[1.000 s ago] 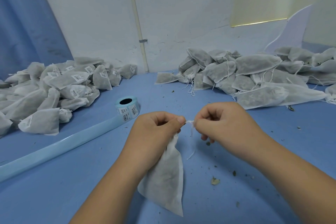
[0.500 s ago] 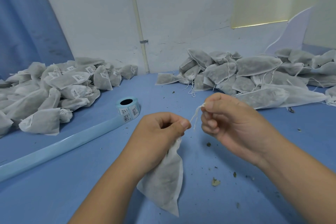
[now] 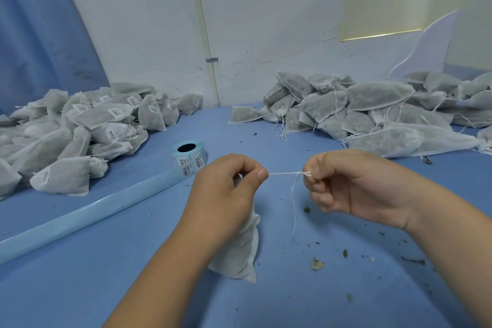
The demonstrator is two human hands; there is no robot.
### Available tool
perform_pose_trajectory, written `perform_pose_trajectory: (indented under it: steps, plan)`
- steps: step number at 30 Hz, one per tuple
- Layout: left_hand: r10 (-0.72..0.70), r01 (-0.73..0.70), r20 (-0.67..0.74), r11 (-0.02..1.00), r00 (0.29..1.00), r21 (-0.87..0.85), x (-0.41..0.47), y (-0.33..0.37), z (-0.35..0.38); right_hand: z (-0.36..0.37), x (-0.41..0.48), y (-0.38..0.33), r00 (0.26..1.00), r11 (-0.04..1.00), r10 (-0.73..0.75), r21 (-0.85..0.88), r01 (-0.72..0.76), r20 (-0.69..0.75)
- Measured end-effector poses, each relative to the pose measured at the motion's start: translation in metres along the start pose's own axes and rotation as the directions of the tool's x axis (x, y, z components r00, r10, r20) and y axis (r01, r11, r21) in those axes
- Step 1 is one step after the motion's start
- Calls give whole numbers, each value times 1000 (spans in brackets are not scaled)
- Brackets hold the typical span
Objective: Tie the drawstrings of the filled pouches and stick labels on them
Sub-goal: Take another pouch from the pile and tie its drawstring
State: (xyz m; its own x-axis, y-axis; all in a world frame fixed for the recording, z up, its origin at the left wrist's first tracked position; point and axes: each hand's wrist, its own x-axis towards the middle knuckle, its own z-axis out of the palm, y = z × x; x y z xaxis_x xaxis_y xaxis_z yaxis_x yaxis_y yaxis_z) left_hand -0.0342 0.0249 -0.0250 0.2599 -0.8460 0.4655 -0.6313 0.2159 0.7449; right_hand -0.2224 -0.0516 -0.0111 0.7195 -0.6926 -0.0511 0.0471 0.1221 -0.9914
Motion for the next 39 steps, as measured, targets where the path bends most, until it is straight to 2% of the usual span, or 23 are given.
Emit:
perform_pose_trajectory:
  steps: [2, 5, 13, 16, 21, 23, 25, 27, 30, 32, 35, 39]
  plan:
    - [-25, 26, 10, 999, 1000, -31, 0, -2, -1, 0, 3, 3, 996, 998, -10, -61, 4, -90]
    - [-47, 49, 32, 997, 998, -58, 0, -2, -1, 4, 7, 8, 993, 998, 3, -55, -9, -121]
    - [-34, 36, 66, 999, 997, -25, -1, -3, 1, 10, 9, 9, 990, 977, 33, 213, -3, -139]
    - [-48, 51, 59, 998, 997, -47, 0, -4, 1, 11, 11, 10, 984, 971, 53, 239, -11, -171]
    - [-69, 73, 61, 994, 996, -78, 0, -5, 2, 8, 13, 17, 954, 1000, -1, -3, 0, -301]
    - [-68, 73, 64, 994, 996, -81, 0, -5, 1, 8, 13, 19, 970, 998, 3, -54, -16, -243]
    - [-59, 65, 68, 994, 996, -84, 0, -5, 1, 11, 11, 21, 993, 996, 3, -85, -13, -121]
    - [-50, 55, 68, 995, 996, -82, 1, -5, 1, 16, 10, 22, 998, 990, -37, -140, 31, -43]
    - [-69, 77, 70, 991, 995, -106, 1, -6, 0, 18, 11, 23, 989, 972, -124, -211, 105, -79]
    - [-113, 131, 120, 979, 986, -153, 2, -6, -3, 15, 12, 21, 976, 969, -153, -215, 118, -157]
    - [-175, 239, 298, 952, 938, -192, 2, -7, -9, 9, 12, 16, 943, 968, -203, -197, 153, -263]
    - [-255, 323, 559, 946, 789, -23, 0, -10, -14, 5, 12, 14, 897, 956, -246, -243, 163, -366]
